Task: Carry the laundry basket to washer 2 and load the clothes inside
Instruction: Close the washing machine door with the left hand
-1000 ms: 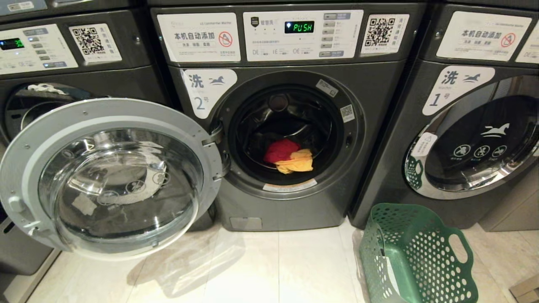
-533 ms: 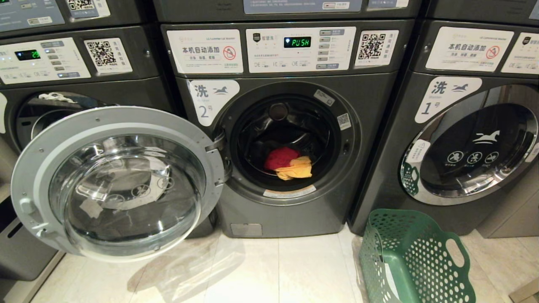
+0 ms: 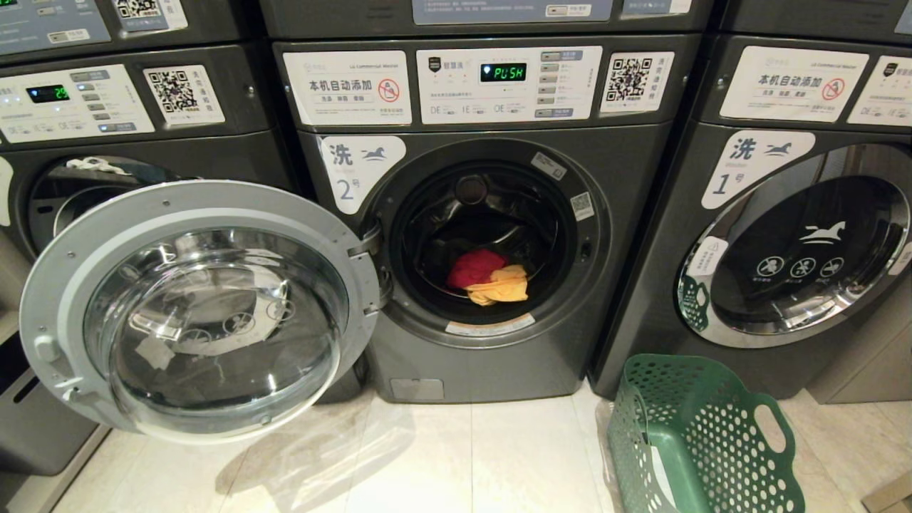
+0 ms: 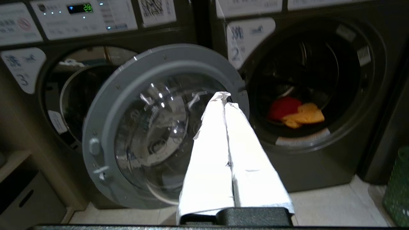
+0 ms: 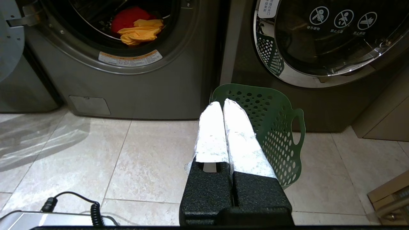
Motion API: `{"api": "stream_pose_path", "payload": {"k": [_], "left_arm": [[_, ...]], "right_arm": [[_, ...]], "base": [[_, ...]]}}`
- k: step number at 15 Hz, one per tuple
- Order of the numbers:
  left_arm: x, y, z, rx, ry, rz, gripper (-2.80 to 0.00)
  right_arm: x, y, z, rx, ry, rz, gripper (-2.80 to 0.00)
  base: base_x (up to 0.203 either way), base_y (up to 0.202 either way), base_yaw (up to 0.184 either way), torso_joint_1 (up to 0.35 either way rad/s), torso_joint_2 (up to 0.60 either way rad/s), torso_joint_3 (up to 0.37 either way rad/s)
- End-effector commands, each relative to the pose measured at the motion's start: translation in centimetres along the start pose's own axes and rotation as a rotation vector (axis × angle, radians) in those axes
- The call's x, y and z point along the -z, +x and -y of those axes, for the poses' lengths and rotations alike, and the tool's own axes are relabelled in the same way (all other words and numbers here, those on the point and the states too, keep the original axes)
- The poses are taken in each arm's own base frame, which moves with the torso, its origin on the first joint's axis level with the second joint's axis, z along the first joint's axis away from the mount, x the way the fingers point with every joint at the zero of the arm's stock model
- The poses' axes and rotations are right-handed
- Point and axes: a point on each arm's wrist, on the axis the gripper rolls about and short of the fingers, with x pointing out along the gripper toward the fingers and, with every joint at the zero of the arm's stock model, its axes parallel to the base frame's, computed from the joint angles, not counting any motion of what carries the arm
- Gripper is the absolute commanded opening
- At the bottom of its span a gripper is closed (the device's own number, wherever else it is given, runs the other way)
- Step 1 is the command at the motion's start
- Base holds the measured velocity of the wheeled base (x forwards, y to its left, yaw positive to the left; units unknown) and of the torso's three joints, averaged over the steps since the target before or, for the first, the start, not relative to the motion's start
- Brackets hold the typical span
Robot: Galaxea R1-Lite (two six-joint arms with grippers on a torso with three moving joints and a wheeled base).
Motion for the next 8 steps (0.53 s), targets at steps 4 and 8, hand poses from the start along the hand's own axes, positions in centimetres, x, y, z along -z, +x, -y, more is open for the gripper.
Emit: {"api": "stream_pose_path", "payload": {"k": [4,8], "left_arm": [[-12.2,19.9,-2.4,-0.139,-0.08,-0.199,-2.8],[-6.4,35.8,-6.5,-0.241,-0.136,-0.4,-2.8]], "right_arm": [[0.0,0.0,0.0,-0.001,0.002,-0.001,-2.8],[0.0,0.0,0.0,0.007,0.024,-0.001,-2.8]], "base": [[0.0,0.0,0.0,0.0,0.0,0.0],[0.0,0.0,0.0,0.0,0.0,0.0]]}}
